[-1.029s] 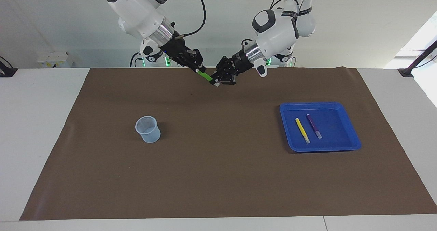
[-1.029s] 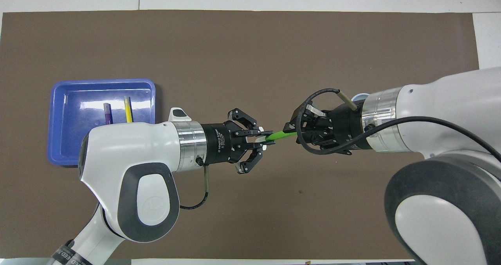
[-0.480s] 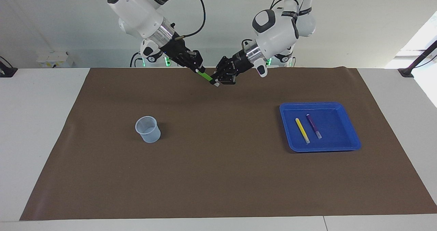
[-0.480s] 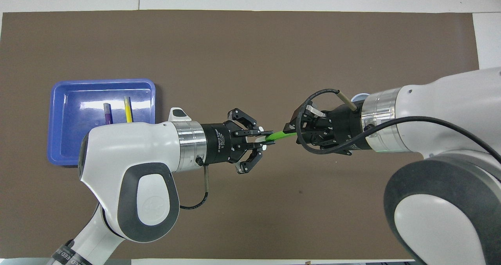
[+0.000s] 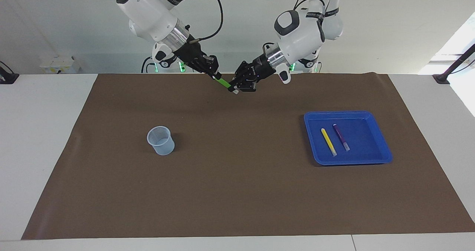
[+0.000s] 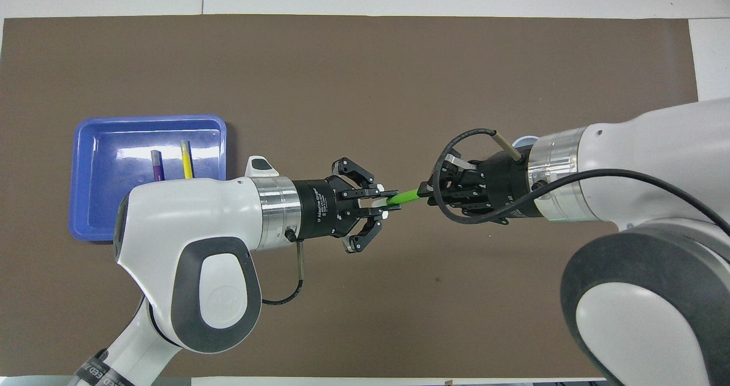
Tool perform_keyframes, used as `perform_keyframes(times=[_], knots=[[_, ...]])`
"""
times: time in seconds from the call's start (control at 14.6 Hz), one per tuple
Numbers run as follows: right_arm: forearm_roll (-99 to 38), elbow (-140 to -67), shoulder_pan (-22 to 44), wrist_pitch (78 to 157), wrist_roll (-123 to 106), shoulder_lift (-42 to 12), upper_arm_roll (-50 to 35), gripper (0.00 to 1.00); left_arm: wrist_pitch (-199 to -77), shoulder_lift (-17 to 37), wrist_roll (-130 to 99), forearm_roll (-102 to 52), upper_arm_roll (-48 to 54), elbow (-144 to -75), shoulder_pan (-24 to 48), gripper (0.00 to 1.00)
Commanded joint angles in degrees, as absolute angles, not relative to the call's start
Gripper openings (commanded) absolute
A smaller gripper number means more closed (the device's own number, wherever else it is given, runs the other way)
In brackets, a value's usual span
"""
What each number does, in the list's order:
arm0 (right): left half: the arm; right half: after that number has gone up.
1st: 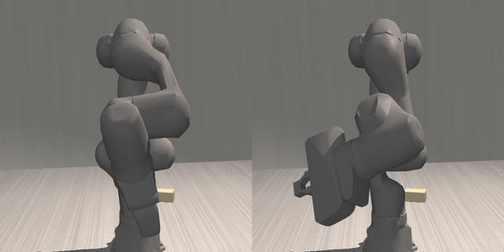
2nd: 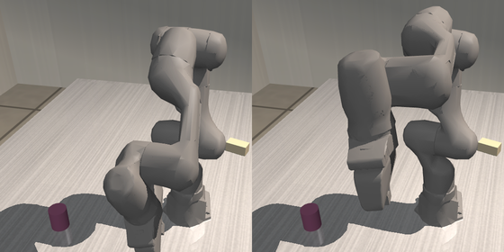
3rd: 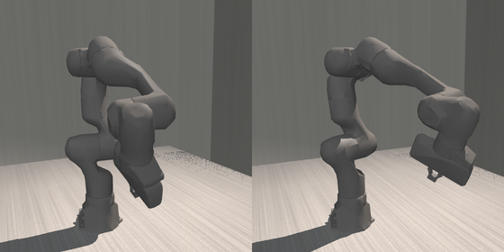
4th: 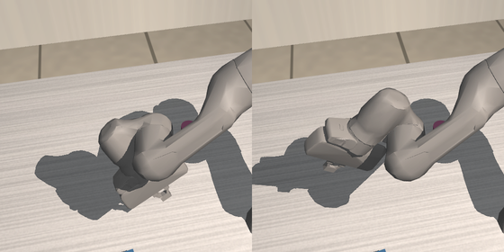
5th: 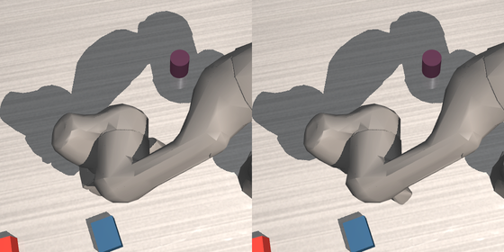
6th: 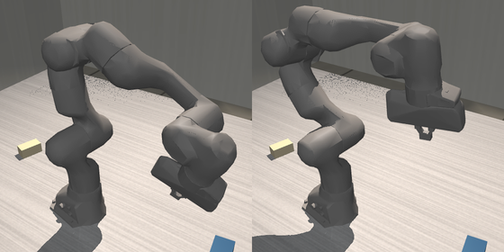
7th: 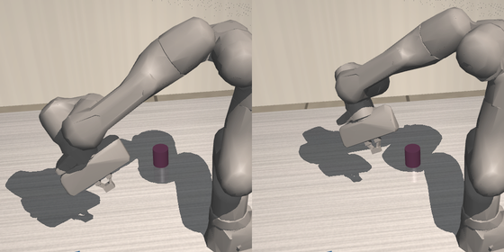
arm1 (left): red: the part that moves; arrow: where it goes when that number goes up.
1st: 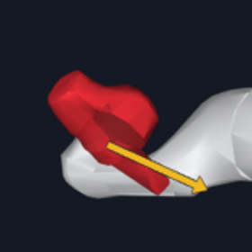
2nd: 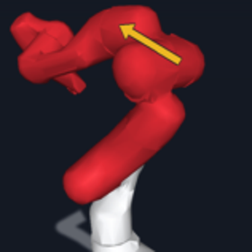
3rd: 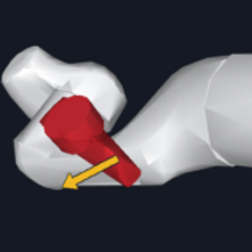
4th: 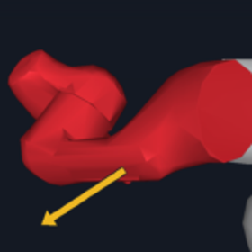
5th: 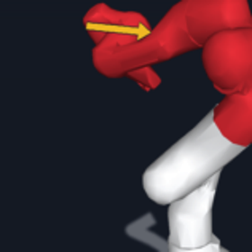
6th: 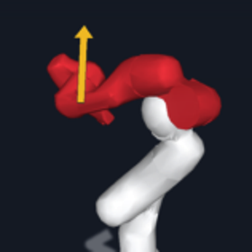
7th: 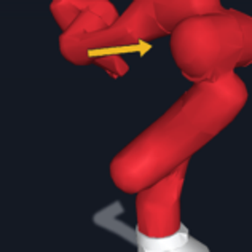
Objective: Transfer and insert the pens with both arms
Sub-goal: 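Carry the green pen into the white cup with the right gripper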
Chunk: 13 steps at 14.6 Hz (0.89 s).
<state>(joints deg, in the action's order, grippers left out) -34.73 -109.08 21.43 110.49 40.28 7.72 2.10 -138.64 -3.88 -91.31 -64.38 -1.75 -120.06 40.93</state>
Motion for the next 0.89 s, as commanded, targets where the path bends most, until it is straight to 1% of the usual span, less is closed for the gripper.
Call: perform_keyframes(times=[0.0,0.07,0.14,0.27,0.41,0.62,0.82], knots=[[-35.4,-110.3,20.3,110.7,37.0,8.9,2.3,0.0,-139.7,-5.7,-89.9,-65.8,-2.5,-121.6,41.9,0.24],[-35.3,-110.2,19.4,110.5,35.4,8.8,2.3,0.0,-140.2,-5.8,-90.6,-65.9,-2.5,-121.6,42.1,0.9],[-35.3,-110.1,18.8,110.2,34.2,8.8,2.3,0.0,-140.2,-6.1,-90.7,-65.9,-2.5,-121.6,42.1,1.0],[-34.6,-109.7,17.8,108.8,32.2,8.5,2.4,0.0,-140.3,-6.1,-90.4,-65.8,-2.5,-121.6,42.1,1.0],[-30.6,-108.5,15.2,105.9,26.0,8.2,2.4,0.0,-140.3,-6.1,-90.8,-65.9,-2.6,-121.6,41.5,1.0],[-21.8,-108.4,11.5,103.1,8.6,8.2,2.4,0.0,-140.2,-6.1,-90.6,-65.7,-2.8,-121.6,41.1,1.0],[-11.6,-108.5,10.3,103.6,-4.4,7.5,2.4,0.0,-139.9,-6.2,-90.4,-65.0,-2.9,-122.2,39.2,1.0]])
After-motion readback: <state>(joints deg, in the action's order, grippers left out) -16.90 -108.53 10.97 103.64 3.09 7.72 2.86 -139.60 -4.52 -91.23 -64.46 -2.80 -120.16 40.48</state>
